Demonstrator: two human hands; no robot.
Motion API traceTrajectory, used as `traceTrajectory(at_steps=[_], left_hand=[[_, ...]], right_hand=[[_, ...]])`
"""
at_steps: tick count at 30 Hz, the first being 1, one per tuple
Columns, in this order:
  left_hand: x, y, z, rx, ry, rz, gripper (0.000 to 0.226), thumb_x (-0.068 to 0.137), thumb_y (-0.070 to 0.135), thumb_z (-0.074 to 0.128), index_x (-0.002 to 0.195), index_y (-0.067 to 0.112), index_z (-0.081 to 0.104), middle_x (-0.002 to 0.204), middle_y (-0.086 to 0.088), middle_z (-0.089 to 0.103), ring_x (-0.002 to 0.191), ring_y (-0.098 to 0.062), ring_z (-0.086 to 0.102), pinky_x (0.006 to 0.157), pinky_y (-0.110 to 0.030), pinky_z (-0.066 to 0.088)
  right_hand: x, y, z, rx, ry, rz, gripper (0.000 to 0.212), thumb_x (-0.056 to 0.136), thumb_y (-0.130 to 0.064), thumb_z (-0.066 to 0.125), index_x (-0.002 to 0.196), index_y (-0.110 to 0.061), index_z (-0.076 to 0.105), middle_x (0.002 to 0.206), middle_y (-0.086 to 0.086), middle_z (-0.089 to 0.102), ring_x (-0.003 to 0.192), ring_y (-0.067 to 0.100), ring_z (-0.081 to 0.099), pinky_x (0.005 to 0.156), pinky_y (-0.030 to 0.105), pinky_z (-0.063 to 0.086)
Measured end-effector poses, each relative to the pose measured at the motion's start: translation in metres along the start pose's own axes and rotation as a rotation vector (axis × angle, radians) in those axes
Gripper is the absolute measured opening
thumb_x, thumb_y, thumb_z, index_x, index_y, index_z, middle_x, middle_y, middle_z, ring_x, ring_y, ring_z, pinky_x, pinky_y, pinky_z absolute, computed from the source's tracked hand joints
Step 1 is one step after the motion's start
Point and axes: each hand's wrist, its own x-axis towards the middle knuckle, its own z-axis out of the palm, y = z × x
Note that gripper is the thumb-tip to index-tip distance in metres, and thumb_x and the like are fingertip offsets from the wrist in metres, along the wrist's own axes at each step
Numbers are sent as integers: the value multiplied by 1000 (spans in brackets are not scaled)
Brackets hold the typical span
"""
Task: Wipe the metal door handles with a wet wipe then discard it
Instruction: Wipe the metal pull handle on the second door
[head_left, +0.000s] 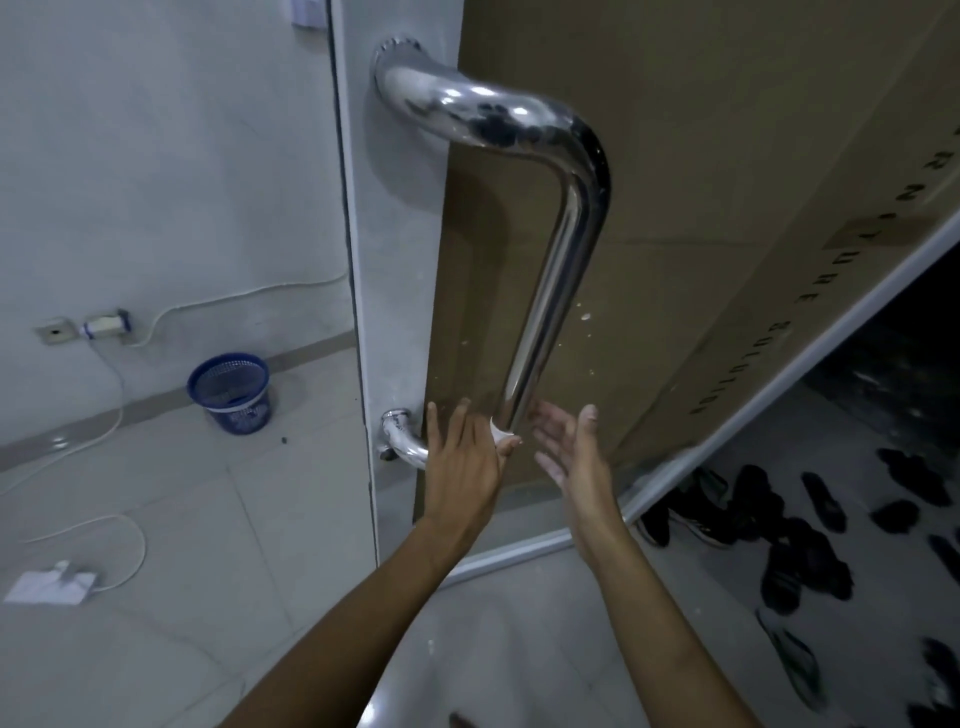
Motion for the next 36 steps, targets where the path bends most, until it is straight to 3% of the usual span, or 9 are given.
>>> traceTrajectory(at_steps=[4,8,14,19,21,25,30,34,36], left_hand=[[-7,-12,3,100,-18,24,51,99,45,35,91,5,66,97,-12,69,118,-28,59,107,-57,35],[-14,-27,-2,210,-33,80,44,98,45,39,103,10,67,109,-10,68,121,-27,56,111,-58,30],[-25,-58,-20,352,-120,196,38,90,32,63,124,17,61,131,-9,60,134,-29,44,114,-58,18],[-29,-70,-40,499,-328,192,65,95,23,54,152,20,23,161,-13,16,149,-33,4,114,-58,-10],[-30,-70,-49,461,-325,115,64,96,26,51,152,22,20,161,-13,11,149,-34,2,117,-59,-3],[-28,-57,-73,-22,-250,-15,36,102,33,38,132,18,51,139,-11,40,128,-27,38,105,-40,37],[-31,-25,-83,-174,-192,154,22,102,28,44,108,15,61,104,-4,41,94,-18,42,79,-28,43],[-38,-8,-67,-47,-270,236,39,102,30,40,136,12,44,114,-5,42,99,-18,40,86,-27,40],[-38,-8,-63,-15,-298,274,58,100,42,38,150,14,27,122,-4,41,106,-17,37,91,-21,33]], right_hand=[[2,13,5,23,5,33,77,83,-68,19,127,-19,59,130,4,61,121,16,55,99,30,42],[5,22,13,54,16,52,54,94,-61,20,105,-30,63,118,-1,65,113,13,59,101,35,45],[6,35,14,59,12,103,50,100,-55,20,101,-29,62,107,-2,67,104,14,62,95,36,47],[-5,48,6,44,-26,200,50,103,-49,23,97,-23,65,99,2,68,97,21,63,88,36,49],[-13,53,2,1,-87,208,43,104,-42,31,98,-20,67,94,2,71,90,20,66,81,31,51],[-27,55,6,-40,-194,110,20,101,-21,49,108,-15,66,101,3,73,94,17,69,75,19,52],[-42,42,20,227,-266,152,27,103,-19,43,116,-9,65,108,5,74,100,15,70,80,21,55],[-44,35,21,439,-238,213,28,102,-22,44,104,-3,65,77,2,70,77,14,67,68,21,55],[-43,33,18,492,-234,227,30,103,-23,43,113,-4,64,91,6,74,86,15,71,70,22,55]])
